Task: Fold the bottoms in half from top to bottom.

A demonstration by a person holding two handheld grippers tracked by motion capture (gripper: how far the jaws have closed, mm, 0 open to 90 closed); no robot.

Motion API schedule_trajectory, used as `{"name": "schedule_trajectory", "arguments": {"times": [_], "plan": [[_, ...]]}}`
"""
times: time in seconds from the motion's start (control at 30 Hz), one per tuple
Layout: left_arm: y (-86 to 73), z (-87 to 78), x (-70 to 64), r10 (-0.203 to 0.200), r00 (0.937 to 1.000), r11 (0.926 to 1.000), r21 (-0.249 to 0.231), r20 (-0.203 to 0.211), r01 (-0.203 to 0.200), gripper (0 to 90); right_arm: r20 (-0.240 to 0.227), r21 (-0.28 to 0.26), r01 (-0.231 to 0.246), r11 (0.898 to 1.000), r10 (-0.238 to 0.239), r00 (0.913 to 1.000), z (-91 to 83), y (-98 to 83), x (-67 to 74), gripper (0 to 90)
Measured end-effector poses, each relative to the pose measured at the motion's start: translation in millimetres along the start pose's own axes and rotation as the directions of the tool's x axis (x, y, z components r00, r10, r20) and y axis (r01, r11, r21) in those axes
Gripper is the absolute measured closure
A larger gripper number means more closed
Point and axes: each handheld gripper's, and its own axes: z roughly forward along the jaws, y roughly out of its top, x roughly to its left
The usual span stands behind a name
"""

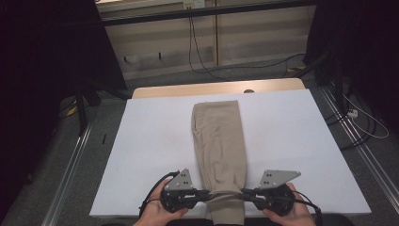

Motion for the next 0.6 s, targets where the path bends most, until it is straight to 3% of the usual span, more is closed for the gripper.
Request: {"name": "schedule_trajectory", "arguments": {"times": [0.2,0.27,0.33,0.4,0.47,0.53,0.6], "plan": [[-11.8,-5.7,-22.0,-0.009,0.9992,0.9996,0.027,0.038,0.008,85.0,-0.047,0.025,0.019,1.000,-0.018,0.9987,-6.7,-9.5,26.5,82.8],[-13.5,-4.5,-18.9,-0.033,0.9988,0.9993,0.019,0.035,0.032,75.1,-0.054,0.042,0.014,0.999,-0.011,0.9985,-5.9,-11.9,27.7,76.2],[-12.2,-5.2,-9.6,-0.059,0.9980,0.9983,-0.005,-0.024,0.059,53.9,-0.065,0.036,-0.010,0.999,0.013,0.9978,-4.2,-12.7,22.1,61.1],[-10.7,-7.8,1.6,-0.081,0.9962,0.9963,-0.030,-0.030,0.080,48.4,-0.053,0.024,-0.030,0.999,0.031,0.9981,-2.4,-10.9,14.8,51.3],[-9.9,-9.2,13.5,-0.076,0.9925,0.9968,-0.031,-0.096,0.074,42.4,-0.022,0.020,-0.036,0.999,0.036,0.9991,0.4,-7.8,7.5,45.7],[-11.7,-8.7,28.7,-0.110,0.9825,0.9936,-0.042,-0.150,0.105,40.2,0.016,0.022,-0.017,1.000,0.017,0.9997,5.6,-5.0,-1.3,39.7],[-12.2,-7.0,41.5,-0.133,0.9717,0.9909,-0.045,-0.195,0.127,29.5,0.039,0.020,-0.031,0.999,0.030,0.9988,10.2,-3.3,-11.9,38.1]]}}
